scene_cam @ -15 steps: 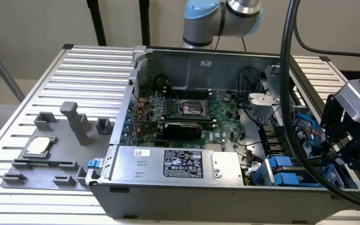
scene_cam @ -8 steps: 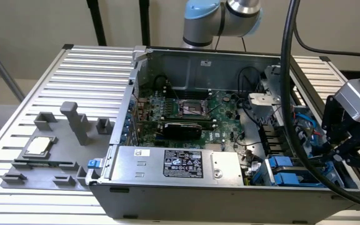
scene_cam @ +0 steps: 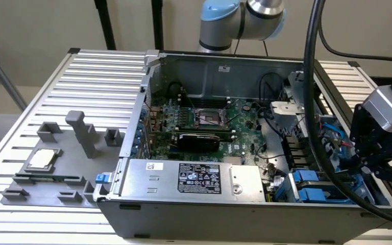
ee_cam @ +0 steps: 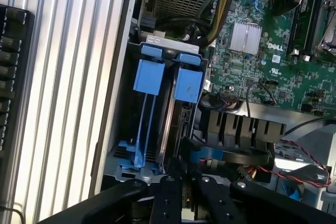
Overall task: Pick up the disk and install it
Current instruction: 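Insert the first disk wire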
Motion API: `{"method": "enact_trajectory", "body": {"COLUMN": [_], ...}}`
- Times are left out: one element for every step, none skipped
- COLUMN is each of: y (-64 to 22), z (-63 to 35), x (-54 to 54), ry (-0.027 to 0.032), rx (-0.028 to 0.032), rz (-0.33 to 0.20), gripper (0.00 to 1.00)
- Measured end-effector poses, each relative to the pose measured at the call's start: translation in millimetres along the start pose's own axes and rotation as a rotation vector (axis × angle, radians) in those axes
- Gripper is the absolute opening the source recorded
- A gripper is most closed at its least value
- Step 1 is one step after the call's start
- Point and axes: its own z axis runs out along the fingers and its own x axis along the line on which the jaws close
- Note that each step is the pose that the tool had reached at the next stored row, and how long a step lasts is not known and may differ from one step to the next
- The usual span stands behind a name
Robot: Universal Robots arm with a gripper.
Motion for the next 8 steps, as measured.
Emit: {"method": "enact_trajectory", "body": {"y": [1.5,3.6,6.1,8.9,11.6,14.2,15.9,16.9], "z": [0.0,0.1,0.1,0.2,0.3,0.4,0.4,0.5], "x": [-0.2,-0.5,-0.9,-1.4,-1.8,-2.2,-2.5,-2.7], "ry": [0.0001,0.0001,0.0000,0.0002,0.0000,0.0000,0.0000,-0.0002], "rx": [0.0000,-0.0001,-0.0001,-0.0001,0.0000,0.0000,0.0000,0.0002], "rz": [0.000,0.000,0.000,0.000,0.000,0.000,0.002,0.004], "gripper": [0.00,0.00,0.00,0.00,0.00,0.00,0.00,0.00]}}
